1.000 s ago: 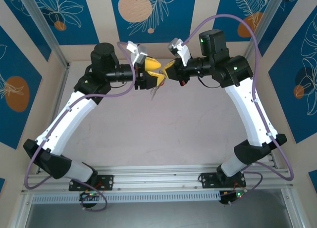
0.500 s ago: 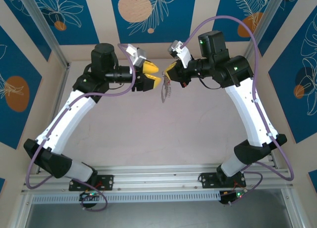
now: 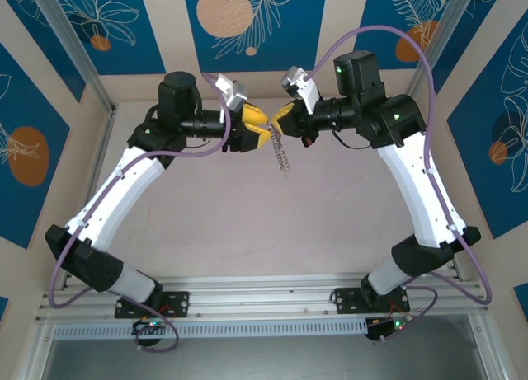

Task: Put the keys on the keyring

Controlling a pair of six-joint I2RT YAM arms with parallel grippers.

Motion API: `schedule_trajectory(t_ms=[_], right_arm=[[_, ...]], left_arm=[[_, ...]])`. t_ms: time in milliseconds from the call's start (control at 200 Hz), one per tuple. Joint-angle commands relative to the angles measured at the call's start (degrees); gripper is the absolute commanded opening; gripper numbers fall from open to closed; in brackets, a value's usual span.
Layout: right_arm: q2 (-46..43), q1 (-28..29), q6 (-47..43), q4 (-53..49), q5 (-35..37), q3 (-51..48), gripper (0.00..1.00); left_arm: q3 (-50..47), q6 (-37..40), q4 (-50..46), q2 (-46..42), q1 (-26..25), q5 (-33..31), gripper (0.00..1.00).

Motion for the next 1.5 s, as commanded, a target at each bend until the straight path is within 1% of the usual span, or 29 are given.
schedule_trajectory(t_ms=[0, 165, 325, 455, 580, 640, 745, 810, 885, 925, 960, 1115, 1175, 1245, 1305, 1420, 1495], right_arm=[[-1.8, -0.2, 0.6, 1.5, -3.0, -0.7, 0.0], [-1.8, -0.2, 0.9, 2.0, -4.0, -1.2, 0.0], [-1.7, -0.2, 1.0, 2.3, -4.6, -1.3, 0.0], [-1.6, -0.2, 1.2, 2.8, -4.9, -1.6, 0.0], [-1.6, -0.1, 1.3, 3.2, -5.4, -1.9, 0.0], [-1.6, -0.1, 1.4, 3.3, -5.4, -2.0, 0.0], [-1.6, -0.1, 1.4, 3.4, -5.6, -2.3, 0.0], [-1.5, -0.1, 1.5, 3.4, -5.6, -2.6, 0.0], [-1.5, -0.1, 1.8, 3.9, -5.6, -3.0, 0.0], [-1.6, -0.1, 2.0, 4.3, -5.7, -3.3, 0.0], [-1.5, -0.2, 2.3, 4.7, -5.8, -3.5, 0.0], [-1.4, -0.4, 5.4, 7.0, -5.0, -5.0, 0.0], [-2.1, -1.1, 7.3, 8.2, -3.8, -5.9, 0.15], [-4.4, -2.8, 9.9, 11.2, -3.9, -8.6, 0.21], [-7.4, -5.2, 12.8, 14.8, -4.0, -11.8, 0.28], [-14.0, -11.2, 19.7, 22.4, -4.6, -19.5, 0.33], [-17.2, -14.5, 23.5, 26.8, -3.7, -24.7, 0.34]], left_arm=[[1.4, -0.9, 2.9, 0.9, 0.6, 2.3, 0.53], [1.5, -2.2, 4.9, 1.2, 0.6, 2.8, 0.53], [1.8, -3.6, 6.6, 1.5, 0.6, 3.6, 0.49], [1.9, -4.6, 7.7, 2.0, 0.6, 4.5, 0.38], [1.9, -5.5, 8.7, 2.5, 0.4, 5.4, 0.31], [1.7, -6.1, 9.6, 2.6, 0.4, 5.8, 0.25], [1.1, -7.7, 12.0, 2.7, 0.2, 6.2, 0.22], [0.8, -8.7, 13.4, 2.7, 0.0, 6.2, 0.16], [0.0, -10.1, 15.6, 2.8, -0.2, 6.0, 0.11], [-0.5, -10.9, 17.0, 2.9, -0.3, 5.7, 0.06], [-0.9, -11.6, 17.8, 2.9, -0.4, 5.3, 0.0], [-4.4, -13.8, 22.9, 2.8, -0.6, 0.7, 0.0], [-5.3, -14.2, 23.9, 2.8, -0.6, -0.3, 0.0], [-5.9, -14.5, 24.4, 2.9, -0.6, -1.2, 0.0], [-6.5, -14.6, 25.0, 2.7, -0.6, -2.4, 0.0], [-7.4, -14.7, 25.9, 1.9, -0.6, -3.8, 0.0], [-7.6, -14.6, 26.0, 1.3, -0.6, -4.4, 0.0]])
